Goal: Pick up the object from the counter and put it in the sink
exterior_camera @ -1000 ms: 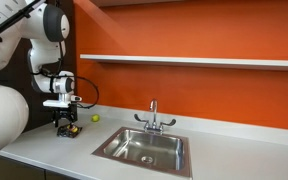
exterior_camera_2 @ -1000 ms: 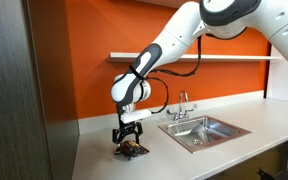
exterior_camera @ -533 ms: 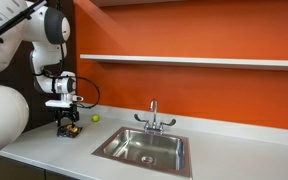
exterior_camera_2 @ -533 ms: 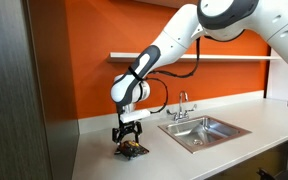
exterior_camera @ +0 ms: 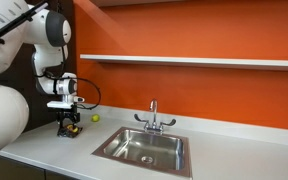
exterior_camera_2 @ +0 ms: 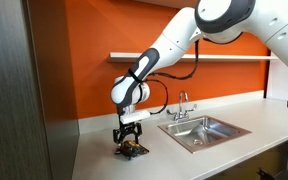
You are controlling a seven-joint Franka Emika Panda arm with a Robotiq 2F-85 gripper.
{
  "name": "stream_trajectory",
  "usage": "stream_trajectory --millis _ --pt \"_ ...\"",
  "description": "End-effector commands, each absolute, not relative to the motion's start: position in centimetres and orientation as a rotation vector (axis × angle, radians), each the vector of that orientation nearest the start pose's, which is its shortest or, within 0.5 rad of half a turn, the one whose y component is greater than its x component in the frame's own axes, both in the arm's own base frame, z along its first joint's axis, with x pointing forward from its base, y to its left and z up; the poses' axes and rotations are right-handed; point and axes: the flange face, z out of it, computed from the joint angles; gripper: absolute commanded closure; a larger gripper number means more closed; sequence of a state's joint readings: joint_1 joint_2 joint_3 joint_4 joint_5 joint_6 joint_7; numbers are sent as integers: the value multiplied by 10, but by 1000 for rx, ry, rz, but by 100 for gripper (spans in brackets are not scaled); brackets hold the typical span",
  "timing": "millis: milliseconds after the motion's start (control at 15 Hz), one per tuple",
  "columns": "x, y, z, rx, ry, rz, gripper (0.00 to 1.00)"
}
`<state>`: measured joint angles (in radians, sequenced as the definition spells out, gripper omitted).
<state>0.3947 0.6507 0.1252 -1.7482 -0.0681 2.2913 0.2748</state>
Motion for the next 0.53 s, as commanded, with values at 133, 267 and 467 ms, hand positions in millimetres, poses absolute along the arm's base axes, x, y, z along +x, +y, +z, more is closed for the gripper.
stream_trajectory --millis 133,267,467 --pt "582 318 196 -3153 -381 172 57" --pt "584 316 197 -3157 -375 167 72" --pt "587 316 201 -3160 -365 158 93"
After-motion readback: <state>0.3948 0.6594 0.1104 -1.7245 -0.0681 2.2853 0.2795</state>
